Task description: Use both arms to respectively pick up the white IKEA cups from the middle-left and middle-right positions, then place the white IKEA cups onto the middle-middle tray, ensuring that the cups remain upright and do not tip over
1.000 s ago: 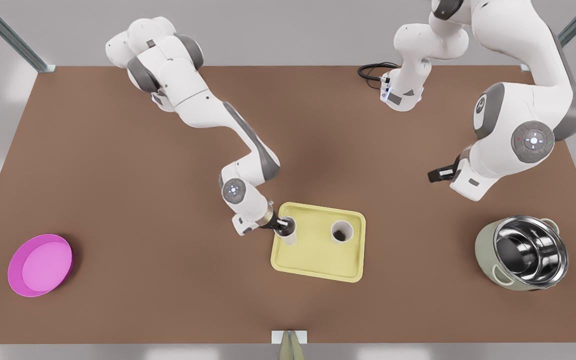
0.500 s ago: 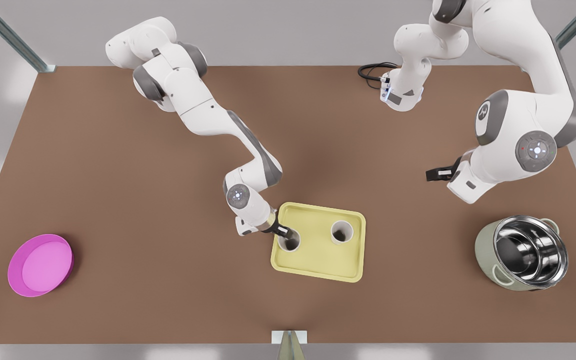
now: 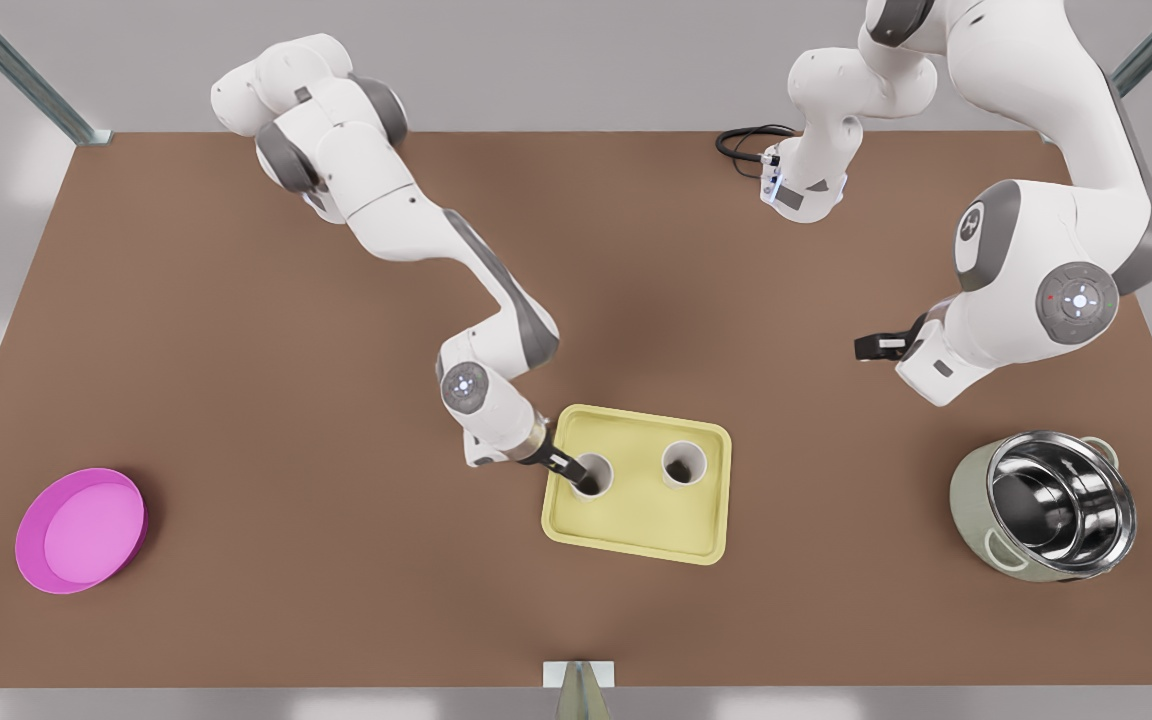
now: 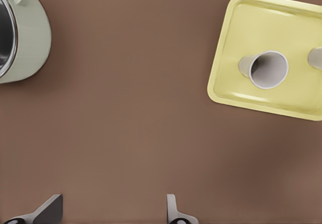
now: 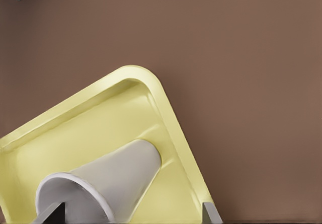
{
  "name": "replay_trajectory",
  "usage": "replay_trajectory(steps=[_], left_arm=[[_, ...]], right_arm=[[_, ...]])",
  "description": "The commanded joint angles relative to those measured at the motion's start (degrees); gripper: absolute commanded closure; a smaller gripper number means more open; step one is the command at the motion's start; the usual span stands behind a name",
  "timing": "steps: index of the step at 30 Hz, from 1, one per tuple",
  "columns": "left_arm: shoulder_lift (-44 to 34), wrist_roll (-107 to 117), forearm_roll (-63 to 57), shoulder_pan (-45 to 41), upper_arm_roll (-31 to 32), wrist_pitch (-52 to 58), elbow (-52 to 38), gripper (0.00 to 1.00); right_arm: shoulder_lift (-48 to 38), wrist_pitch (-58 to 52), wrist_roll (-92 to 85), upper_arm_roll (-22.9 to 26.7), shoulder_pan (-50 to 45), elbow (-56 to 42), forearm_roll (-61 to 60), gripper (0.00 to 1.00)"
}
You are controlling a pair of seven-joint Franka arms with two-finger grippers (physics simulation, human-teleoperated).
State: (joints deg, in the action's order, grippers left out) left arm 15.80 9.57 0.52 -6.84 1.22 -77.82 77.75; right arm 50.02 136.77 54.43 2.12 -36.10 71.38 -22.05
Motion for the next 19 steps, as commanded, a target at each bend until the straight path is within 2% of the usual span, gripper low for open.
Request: replay_trajectory(steps=[1,3,5,7,8,9,12,13,15,17,19], left_arm=[[-0.1,-2.3,0.0,0.0,0.0,0.0,-0.1,0.00],[-0.6,-2.6,-0.1,0.2,0.2,1.2,-0.1,0.00],[-0.6,-2.5,-0.1,0.0,0.3,3.5,-0.9,0.00],[-0.7,-2.1,-0.1,0.1,2.6,4.3,-0.9,0.00],[-0.7,-2.2,0.0,0.3,2.7,4.5,-0.9,0.00],[-0.7,-2.2,-0.1,0.3,2.7,5.1,-0.9,0.00],[-0.7,-2.2,0.1,0.3,2.6,5.2,-2.4,0.00],[-0.5,-2.4,0.1,0.4,2.6,5.1,-2.4,0.00],[-0.2,-2.4,0.0,0.6,2.6,4.9,-2.4,0.00],[-0.3,-2.4,-0.1,1.1,2.5,5.0,-2.4,0.00],[-0.5,-2.4,0.2,1.3,2.6,5.2,-2.4,0.00]], right_arm=[[-1.1,-4.9,4.0,0.0,0.3,-0.1,-0.4,0.00],[-3.1,-8.4,3.9,0.2,0.9,0.1,0.0,0.00],[-5.0,-16.7,-4.7,0.0,6.5,-0.4,-0.1,0.00],[-5.3,-25.1,-28.0,0.3,15.4,-1.1,1.0,0.00],[-6.7,-30.8,-43.4,1.2,17.2,-0.5,15.0,0.00],[-9.8,-33.5,-48.4,1.1,18.3,0.4,27.6,0.00],[-27.7,-52.2,-49.2,0.8,23.1,-0.5,24.4,0.00],[-34.1,-54.4,-49.5,-2.0,27.7,2.1,25.0,0.00],[-41.9,-54.3,-53.2,-3.2,30.7,9.2,24.2,0.00],[-45.7,-53.7,-53.2,-3.3,31.2,13.4,23.7,0.00],[-46.1,-53.7,-52.9,-3.9,31.5,13.4,23.3,0.00]])
